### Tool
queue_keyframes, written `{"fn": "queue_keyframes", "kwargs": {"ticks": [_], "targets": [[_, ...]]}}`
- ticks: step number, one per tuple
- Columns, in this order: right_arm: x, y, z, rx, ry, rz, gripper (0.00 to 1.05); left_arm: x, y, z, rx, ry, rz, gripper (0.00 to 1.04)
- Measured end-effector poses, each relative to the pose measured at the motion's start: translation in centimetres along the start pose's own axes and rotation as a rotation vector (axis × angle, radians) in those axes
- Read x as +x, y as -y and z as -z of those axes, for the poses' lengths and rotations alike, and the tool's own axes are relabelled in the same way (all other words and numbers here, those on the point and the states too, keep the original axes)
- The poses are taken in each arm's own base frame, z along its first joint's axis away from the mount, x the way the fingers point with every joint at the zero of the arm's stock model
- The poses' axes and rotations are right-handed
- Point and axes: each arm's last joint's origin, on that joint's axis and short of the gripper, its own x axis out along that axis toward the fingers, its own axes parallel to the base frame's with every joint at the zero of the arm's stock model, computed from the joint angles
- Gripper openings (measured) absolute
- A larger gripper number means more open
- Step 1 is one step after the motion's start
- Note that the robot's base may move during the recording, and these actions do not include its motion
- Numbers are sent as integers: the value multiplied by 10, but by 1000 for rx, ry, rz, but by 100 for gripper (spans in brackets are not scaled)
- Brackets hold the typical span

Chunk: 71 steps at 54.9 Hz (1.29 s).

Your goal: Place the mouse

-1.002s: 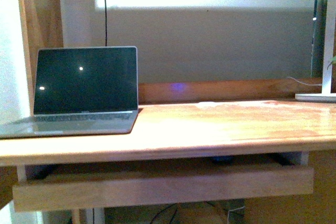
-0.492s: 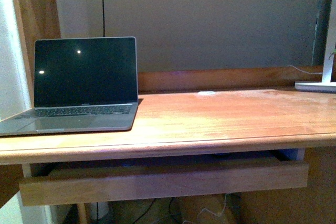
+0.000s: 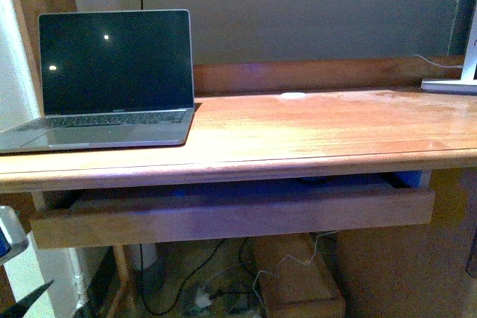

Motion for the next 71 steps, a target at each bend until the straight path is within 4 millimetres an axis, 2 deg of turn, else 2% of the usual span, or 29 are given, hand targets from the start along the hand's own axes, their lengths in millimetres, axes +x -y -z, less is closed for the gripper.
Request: {"fn": "queue_keyframes", "kwargs": {"ticks": [10,18,23,27,30,33,41,49,55,61,68,71], "targets": [[0,0,0,0,0,0,97,28,-6,5,100,16,18,97],[0,0,0,0,0,0,97,51,-6,18,154,8,57,97],[0,0,0,0,0,0,97,58,-6,22,195,-8,98,97],[0,0,0,0,0,0,97,53,-6,18,158,-36,181,97],[0,0,0,0,0,0,97,41,-5,8,97,-61,279,97],[0,0,0,0,0,0,97,9,3,-5,2,-44,420,97],[0,0,0,0,0,0,97,-45,29,-31,-221,64,647,97],[0,0,0,0,0,0,97,-74,40,-56,-409,97,700,97],[0,0,0,0,0,0,97,-87,35,-74,-558,67,612,97],[0,0,0,0,0,0,97,-97,7,-97,-684,91,381,97],[0,0,0,0,0,0,97,-124,-17,-125,-956,146,182,97],[0,0,0,0,0,0,97,-135,-18,-135,-942,171,-133,85]]}}
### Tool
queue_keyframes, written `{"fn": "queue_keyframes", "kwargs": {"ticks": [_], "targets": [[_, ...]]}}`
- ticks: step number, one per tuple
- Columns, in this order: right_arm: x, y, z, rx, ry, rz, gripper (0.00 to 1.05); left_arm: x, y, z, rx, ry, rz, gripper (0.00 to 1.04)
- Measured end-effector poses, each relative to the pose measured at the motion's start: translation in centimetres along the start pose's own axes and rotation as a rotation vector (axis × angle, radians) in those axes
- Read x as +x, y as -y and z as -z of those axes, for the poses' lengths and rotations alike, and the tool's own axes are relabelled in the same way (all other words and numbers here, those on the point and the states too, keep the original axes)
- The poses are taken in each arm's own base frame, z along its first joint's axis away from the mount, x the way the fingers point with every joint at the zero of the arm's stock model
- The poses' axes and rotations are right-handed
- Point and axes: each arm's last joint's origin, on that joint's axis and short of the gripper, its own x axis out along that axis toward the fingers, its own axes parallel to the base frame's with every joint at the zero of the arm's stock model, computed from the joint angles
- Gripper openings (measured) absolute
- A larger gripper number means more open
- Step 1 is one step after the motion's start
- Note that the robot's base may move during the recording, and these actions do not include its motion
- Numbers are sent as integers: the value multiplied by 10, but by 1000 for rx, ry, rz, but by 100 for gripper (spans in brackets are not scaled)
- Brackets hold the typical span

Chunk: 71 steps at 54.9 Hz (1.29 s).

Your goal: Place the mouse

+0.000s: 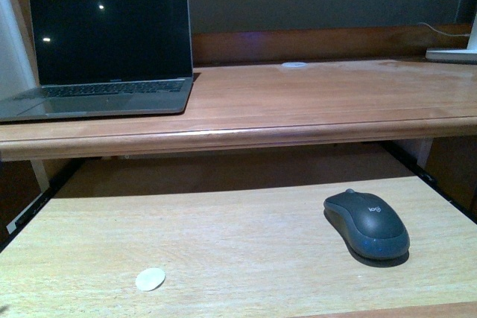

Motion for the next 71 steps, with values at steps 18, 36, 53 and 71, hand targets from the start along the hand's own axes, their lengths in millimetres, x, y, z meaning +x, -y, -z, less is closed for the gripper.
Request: {"fn": "queue_keyframes", "kwargs": {"ticks": [18,36,53,71], "targets": [[38,-25,-31,60,-110,-178,97,-34,-13,40,1,33,-327,17],[98,-122,-40,-17,-296,-511,97,-49,-9,54,-1,31,-330,3],[119,-169,-24,-151,-342,-479,97,-58,-6,62,-1,33,-330,3],[170,-170,-4,-220,-457,-235,97,-65,-3,70,1,43,-330,3]]}}
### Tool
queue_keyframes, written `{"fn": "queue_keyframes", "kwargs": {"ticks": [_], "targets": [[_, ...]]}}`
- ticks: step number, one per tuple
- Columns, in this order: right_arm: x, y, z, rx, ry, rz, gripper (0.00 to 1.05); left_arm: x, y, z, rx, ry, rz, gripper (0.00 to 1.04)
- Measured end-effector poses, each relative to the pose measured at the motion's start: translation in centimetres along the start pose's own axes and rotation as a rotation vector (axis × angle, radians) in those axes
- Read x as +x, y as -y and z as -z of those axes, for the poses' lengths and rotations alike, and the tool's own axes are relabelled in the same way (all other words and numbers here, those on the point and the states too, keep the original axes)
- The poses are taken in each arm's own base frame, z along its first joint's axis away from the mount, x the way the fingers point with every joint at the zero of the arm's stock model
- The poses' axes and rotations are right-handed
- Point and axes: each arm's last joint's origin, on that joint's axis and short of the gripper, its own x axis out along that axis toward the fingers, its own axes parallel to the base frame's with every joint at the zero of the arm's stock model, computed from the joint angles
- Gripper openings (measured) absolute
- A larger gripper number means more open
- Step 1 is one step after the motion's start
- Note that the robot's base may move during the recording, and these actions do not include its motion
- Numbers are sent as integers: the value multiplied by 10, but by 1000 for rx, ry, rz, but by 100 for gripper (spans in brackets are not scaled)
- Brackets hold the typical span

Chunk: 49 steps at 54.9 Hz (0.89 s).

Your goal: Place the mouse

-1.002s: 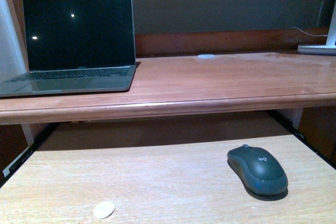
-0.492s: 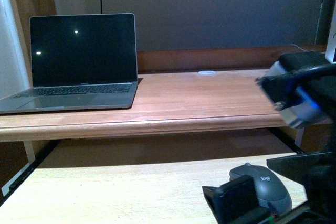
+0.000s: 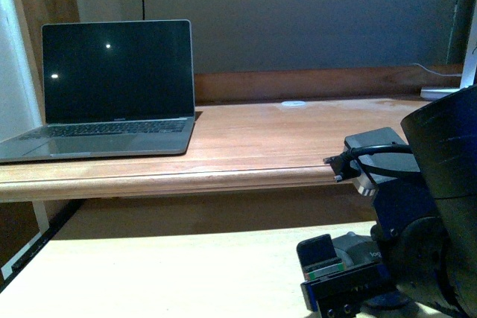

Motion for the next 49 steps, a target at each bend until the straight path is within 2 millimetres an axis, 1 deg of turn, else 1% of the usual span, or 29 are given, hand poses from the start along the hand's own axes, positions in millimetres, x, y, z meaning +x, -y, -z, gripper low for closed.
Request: {"fn": "queue_keyframes", "kwargs": {"ticks": [4,9,14,18,23,27,30,33,36,38,41,42,44,49], "targets": [[9,6,0,3,-26,36,97,-2,0,0,0,1,0,3],[17,10,4,20,-59,35,97,-3,0,0,0,0,0,3],[17,12,4,39,-64,25,97,-5,0,0,0,0,0,3],[18,12,5,51,-60,7,87,-6,0,0,0,1,0,3],[16,12,7,63,-58,-7,76,-12,0,5,0,-34,0,3],[13,13,7,72,-58,-12,66,-15,0,3,0,-12,-1,3],[10,13,6,81,-59,-11,60,-16,0,3,0,-5,0,3],[6,14,3,89,-54,-10,57,-16,0,3,0,-6,0,3],[-1,16,-6,107,-39,1,56,-16,0,3,0,-5,0,3],[-6,18,-15,123,-18,6,56,-16,0,3,0,-5,0,3],[-12,20,-38,156,33,11,55,-16,0,3,0,-5,0,3],[-15,20,-52,169,63,10,55,-16,0,3,0,-5,0,3],[-17,19,-71,182,104,6,55,-16,0,3,0,-5,0,3],[-16,14,-100,193,158,9,55,-16,0,3,0,-5,0,3]]}}
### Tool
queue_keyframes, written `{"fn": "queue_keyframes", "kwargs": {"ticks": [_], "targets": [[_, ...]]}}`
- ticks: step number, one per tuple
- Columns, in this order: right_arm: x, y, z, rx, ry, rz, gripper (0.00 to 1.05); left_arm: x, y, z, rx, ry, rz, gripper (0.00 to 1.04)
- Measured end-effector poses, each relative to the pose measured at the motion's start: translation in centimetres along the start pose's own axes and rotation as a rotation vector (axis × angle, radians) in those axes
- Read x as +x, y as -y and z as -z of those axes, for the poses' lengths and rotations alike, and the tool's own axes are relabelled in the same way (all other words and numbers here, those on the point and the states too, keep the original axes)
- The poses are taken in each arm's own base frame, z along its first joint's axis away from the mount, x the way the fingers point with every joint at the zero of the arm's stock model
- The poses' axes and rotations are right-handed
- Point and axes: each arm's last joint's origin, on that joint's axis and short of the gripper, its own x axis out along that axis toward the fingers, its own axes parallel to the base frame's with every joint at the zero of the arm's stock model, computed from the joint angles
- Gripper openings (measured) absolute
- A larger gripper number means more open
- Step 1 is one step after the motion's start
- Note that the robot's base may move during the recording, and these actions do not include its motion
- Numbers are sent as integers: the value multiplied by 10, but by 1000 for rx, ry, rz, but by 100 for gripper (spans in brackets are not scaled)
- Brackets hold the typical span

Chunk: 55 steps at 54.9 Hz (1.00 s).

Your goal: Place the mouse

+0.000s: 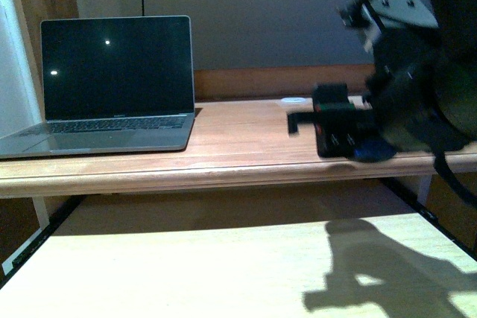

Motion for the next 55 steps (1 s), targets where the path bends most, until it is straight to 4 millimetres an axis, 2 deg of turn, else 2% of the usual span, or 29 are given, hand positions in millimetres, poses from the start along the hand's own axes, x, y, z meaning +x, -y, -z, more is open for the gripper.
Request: {"fn": "queue_keyframes", "kwargs": {"ticks": [5,11,22,29,38,46,55], "targets": [[15,-14,-21,4,25,-3,55,0,0,0,0,0,0,3],[42,-31,-29,-5,-4,7,55,0,0,0,0,0,0,3],[93,-56,-22,13,-79,53,55,0,0,0,0,0,0,3],[112,-70,-19,35,-92,63,55,0,0,0,0,0,0,3],[125,-85,-18,43,-87,66,56,0,0,0,0,0,0,3],[126,-90,-19,66,-56,60,75,0,0,0,-1,0,0,4],[119,-82,-25,126,15,24,98,0,0,0,0,0,0,28]]}}
